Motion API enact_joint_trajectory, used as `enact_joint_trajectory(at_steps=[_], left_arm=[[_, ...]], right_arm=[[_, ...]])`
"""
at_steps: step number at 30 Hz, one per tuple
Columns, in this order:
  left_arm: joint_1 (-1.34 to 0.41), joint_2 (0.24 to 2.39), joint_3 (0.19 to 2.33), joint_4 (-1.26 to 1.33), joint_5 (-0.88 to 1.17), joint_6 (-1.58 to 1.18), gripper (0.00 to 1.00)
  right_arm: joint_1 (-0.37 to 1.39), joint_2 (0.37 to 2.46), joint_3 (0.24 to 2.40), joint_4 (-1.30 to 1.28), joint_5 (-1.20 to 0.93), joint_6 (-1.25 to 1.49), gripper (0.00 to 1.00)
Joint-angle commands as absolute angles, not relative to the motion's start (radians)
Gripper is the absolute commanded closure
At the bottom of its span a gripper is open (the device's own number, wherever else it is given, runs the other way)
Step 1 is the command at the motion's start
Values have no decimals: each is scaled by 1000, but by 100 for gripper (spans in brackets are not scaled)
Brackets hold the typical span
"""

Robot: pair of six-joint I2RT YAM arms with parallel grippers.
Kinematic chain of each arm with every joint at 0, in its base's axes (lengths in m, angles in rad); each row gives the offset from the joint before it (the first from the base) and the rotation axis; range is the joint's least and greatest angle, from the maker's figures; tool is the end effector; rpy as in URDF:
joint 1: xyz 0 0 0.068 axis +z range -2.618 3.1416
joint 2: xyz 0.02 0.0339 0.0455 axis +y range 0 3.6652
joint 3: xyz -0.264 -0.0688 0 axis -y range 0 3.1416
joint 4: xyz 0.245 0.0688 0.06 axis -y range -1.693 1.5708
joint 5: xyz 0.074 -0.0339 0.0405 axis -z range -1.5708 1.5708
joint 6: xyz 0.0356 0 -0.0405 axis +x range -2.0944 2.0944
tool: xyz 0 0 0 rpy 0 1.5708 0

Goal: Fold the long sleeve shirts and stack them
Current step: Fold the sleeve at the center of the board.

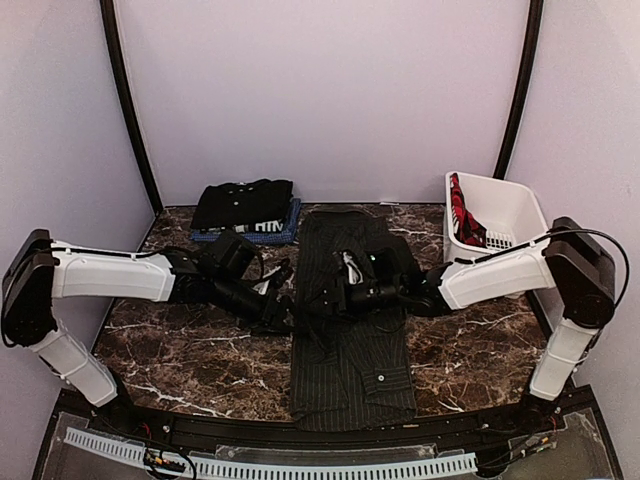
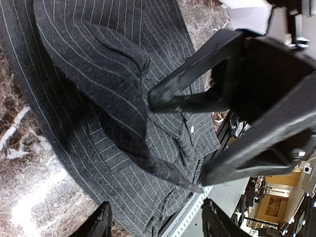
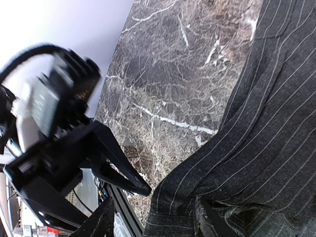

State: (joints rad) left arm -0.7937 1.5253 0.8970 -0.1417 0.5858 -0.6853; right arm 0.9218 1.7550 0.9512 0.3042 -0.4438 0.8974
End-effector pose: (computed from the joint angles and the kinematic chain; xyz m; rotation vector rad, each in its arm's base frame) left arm 0.2075 -0.2390 0.2096 0.4744 2.5897 -1.3268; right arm 0.2143 0.3078 0.1874 -0.3508 2.3975 1.4576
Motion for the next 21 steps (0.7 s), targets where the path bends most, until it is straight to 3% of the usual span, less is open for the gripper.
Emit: enact_joint_trajectory(at_steps=[1, 12, 19, 21], left_arm=[[-829, 1554, 958, -216, 534, -698, 40], [-906, 1632, 1135, -403, 337, -736, 44], [-940, 1718, 1244, -533, 277, -744, 53], [-941, 1729, 1261, -562, 265, -741, 61]], right_arm=[[912, 1681, 950, 254, -354, 839, 49], [922, 1474, 846, 44, -87, 677, 52], [970, 1428, 761, 15, -44, 635, 65], [990, 1447, 759, 23, -46, 628, 67]])
